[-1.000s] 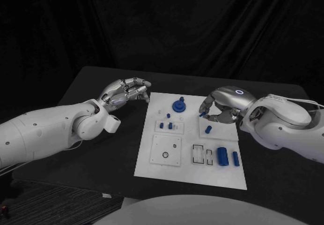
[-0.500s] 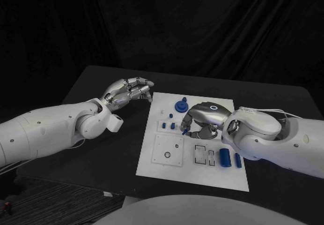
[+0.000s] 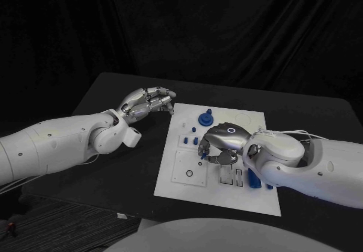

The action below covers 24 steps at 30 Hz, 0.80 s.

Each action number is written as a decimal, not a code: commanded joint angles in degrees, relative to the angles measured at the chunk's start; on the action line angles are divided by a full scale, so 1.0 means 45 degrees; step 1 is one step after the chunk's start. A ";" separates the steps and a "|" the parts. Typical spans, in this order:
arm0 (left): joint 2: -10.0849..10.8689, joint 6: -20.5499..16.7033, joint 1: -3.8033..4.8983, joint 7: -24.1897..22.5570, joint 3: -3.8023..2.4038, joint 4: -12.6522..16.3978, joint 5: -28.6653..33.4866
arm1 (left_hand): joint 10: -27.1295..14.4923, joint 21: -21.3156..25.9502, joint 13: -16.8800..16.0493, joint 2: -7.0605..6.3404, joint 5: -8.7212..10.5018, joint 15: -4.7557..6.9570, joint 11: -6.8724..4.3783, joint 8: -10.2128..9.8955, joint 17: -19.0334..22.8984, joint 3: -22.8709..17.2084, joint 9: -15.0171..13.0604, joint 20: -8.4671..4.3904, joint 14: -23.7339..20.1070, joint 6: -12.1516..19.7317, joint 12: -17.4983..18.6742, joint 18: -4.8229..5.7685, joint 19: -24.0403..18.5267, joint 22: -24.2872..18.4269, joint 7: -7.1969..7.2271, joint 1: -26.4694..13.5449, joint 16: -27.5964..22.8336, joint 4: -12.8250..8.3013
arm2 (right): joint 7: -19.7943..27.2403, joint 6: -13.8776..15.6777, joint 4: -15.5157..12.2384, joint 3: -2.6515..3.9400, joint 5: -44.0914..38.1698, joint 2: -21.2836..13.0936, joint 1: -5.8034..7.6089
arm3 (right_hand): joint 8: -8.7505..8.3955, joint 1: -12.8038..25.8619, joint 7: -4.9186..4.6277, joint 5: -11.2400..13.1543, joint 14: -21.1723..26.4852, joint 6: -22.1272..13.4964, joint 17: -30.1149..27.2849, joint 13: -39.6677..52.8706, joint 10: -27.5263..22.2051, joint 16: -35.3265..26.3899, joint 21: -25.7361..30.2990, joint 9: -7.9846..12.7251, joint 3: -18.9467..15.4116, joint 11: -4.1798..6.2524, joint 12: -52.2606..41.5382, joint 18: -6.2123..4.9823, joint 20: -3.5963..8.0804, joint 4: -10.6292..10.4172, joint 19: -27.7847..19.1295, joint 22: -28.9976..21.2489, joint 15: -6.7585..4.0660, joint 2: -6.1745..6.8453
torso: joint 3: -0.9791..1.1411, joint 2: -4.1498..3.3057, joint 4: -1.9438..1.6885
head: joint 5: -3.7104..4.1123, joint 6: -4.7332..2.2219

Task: Assemble the parts on the task board

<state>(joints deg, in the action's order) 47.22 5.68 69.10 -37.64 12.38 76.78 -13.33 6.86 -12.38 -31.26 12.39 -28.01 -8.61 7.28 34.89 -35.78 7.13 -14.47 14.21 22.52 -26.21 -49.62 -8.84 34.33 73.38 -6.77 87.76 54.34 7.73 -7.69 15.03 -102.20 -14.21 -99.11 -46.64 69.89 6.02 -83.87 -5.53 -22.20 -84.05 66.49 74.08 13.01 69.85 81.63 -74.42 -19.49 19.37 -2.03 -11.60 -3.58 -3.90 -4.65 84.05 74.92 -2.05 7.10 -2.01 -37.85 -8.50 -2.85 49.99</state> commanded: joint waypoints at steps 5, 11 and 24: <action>-0.0042 0.0148 -0.0037 -0.0140 -0.0012 -0.0012 0.0094 | 0.0089 0.0076 0.0030 0.0001 -0.0079 -0.0006 0.0018 -0.0047 0.0024 -0.0118 0.0024 -0.0019 -0.0058 -0.0099 0.0085 -0.0179 -0.0112 0.0024 -0.0005 0.0002 -0.0089 -0.0024 | -0.0269 -0.0070 -0.0004 0.0008 -0.1156 0.0097 -0.0223 | -0.0087 -0.0065 -0.0047 0.0078 -0.0603 0.0015 -0.0077 -0.0029 0.0085 -0.0091 0.0129 0.0042 0.0037 -0.0002 0.0071 0.0030 0.0011 0.0074 0.0058 0.2334 -0.0032 0.0092 | 0.0003 0.0001 0.0002 | -0.0119 0.0003; -0.0066 0.0182 -0.0061 -0.0120 -0.0012 -0.0036 0.0094 | 0.0107 0.0077 0.0046 0.0010 -0.0085 -0.0005 0.0028 -0.0050 0.0032 -0.0152 0.0032 -0.0020 -0.0054 -0.0112 0.0094 -0.0179 -0.0118 0.0032 -0.0008 0.0003 -0.0103 -0.0037 | -0.0309 -0.0072 0.0014 0.0008 -0.1589 0.0171 -0.0303 | -0.0094 -0.0055 -0.0046 0.0109 -0.0598 0.0049 -0.0084 -0.0032 0.0132 -0.0099 0.0141 0.0063 0.0026 0.0001 0.0069 0.0028 0.0010 0.0092 0.0050 0.2331 -0.0036 0.0113 | 0.0001 0.0003 -0.0012 | -0.0130 0.0003; -0.0092 0.0210 -0.0091 -0.0096 -0.0012 -0.0063 0.0094 | 0.0119 0.0077 0.0061 0.0015 -0.0088 -0.0004 0.0034 -0.0054 0.0039 -0.0185 0.0040 -0.0022 -0.0054 -0.0120 0.0104 -0.0179 -0.0124 0.0040 -0.0013 0.0007 -0.0117 -0.0052 | -0.0369 -0.0189 0.0148 0.0007 -0.1745 0.0289 -0.0418 | -0.0122 -0.0048 -0.0051 0.0136 -0.0588 0.0032 -0.0110 -0.0038 0.0141 -0.0116 0.0160 0.0087 0.0021 0.0002 0.0079 0.0024 0.0008 0.0104 0.0040 0.2327 -0.0034 0.0132 | 0.0009 0.0007 -0.0007 | -0.0146 0.0003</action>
<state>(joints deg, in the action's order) 46.93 5.91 68.79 -37.51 12.39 76.44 -13.32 7.05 -12.38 -31.03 12.39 -28.01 -8.61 7.47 34.89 -35.65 6.52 -14.34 14.01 22.53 -26.41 -49.40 -8.84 34.13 73.51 -6.97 87.76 54.12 7.42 -8.14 14.66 -101.55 -14.20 -105.65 -45.38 68.15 5.53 -83.99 -5.75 -21.85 -84.05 66.51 73.62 12.79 70.22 81.41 -74.01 -19.02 19.51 -2.05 -11.58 -3.58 -3.90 -4.48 84.05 74.90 -2.05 7.26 -1.99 -37.85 -8.53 -3.54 49.99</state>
